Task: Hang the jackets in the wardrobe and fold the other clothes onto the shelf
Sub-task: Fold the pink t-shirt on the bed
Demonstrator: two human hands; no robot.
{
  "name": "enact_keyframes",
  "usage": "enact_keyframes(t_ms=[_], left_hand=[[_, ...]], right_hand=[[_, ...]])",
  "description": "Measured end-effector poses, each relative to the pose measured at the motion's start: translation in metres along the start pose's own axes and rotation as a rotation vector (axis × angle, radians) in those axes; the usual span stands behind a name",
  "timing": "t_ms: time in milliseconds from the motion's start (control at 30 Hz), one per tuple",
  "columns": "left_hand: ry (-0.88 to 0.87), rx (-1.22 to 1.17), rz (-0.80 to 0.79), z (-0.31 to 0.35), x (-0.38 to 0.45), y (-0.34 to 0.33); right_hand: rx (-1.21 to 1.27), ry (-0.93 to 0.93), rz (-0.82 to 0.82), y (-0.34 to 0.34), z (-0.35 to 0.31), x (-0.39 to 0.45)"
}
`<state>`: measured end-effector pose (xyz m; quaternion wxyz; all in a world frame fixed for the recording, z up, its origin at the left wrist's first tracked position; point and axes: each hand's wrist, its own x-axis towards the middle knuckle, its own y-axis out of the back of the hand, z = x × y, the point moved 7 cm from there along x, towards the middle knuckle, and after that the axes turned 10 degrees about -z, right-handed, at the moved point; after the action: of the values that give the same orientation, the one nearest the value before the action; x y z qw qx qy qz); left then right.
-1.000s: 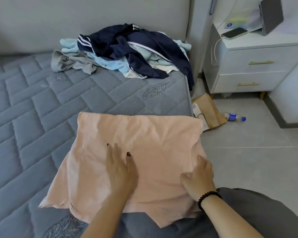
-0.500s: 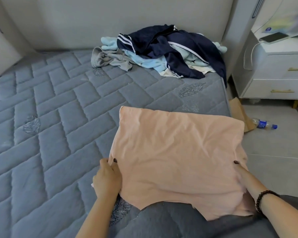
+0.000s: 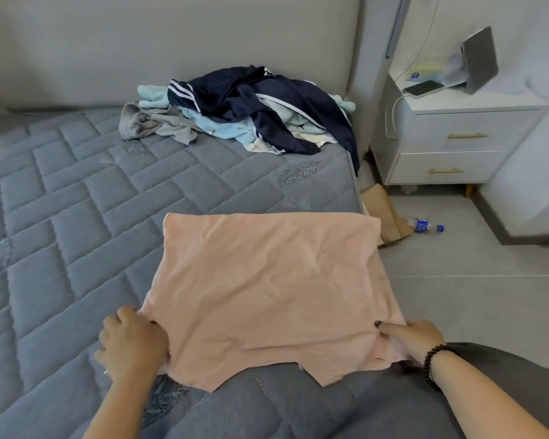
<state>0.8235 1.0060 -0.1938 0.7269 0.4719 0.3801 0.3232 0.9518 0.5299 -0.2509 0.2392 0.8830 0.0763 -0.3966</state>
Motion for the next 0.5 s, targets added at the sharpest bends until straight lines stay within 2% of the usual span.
enact_keyframes(t_ms=[67, 200, 333, 400, 500], left_hand=[[-0.077, 0.031, 0.014, 0.035, -0.014, -0.002], [-0.423, 0.000, -0.040, 0.126, -0.052, -0.018], [-0.800, -0.101, -0.376, 0.236, -0.120, -0.079], [-0.871, -0.136, -0.512, 0.285, -0.147, -0.108], [-0.837, -0.120, -0.610, 0.345, -0.161, -0.141]], right_hand=[[0.051, 0.035, -0.078, -0.005, 0.001, -0.003], [0.055, 0.093, -0.141, -0.007, -0.005, -0.013], [-0.046, 0.148, -0.165, -0.002, -0.006, -0.022], [-0.056, 0.156, -0.173, 0.002, -0.004, -0.023], [-0.048, 0.109, -0.188, 0.011, 0.007, -0.020]])
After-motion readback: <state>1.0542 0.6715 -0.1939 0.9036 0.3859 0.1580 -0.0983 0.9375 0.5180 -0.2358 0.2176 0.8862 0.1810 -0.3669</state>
